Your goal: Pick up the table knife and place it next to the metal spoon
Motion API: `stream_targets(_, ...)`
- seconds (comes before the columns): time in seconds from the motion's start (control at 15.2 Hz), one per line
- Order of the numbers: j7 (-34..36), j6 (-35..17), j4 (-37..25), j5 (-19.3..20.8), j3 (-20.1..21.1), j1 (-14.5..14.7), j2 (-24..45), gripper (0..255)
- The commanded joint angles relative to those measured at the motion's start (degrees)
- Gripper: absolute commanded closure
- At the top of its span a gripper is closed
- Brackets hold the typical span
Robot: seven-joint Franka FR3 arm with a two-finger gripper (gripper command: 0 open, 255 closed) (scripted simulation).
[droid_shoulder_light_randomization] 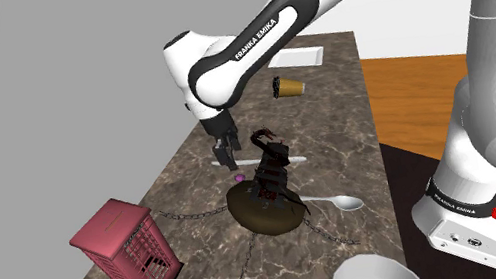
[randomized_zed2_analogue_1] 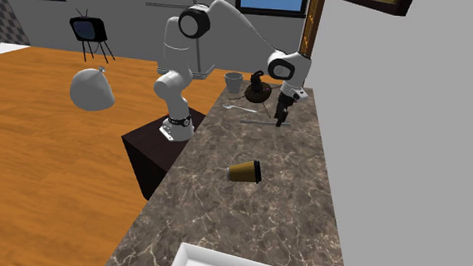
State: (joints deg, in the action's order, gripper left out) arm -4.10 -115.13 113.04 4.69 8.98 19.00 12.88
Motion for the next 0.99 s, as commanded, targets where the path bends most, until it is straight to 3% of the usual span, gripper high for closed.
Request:
stream_targets(0.0, 0.00, 0.00, -0.01, 0.00, 0.00, 0.00, 0.01, 0)
stream_targets(0.13, 0.01, -0.01, 0.02, 0.00, 0.01, 0.01, 0.00, 0)
stream_targets(0.4, -0.32, 7.02, -5.55, -0.49, 0.23, 0.14, -1.49, 0)
stream_targets(0.92, -0.32, 7.01, -5.55, -0.49, 0.22, 0.14, -1.49, 0)
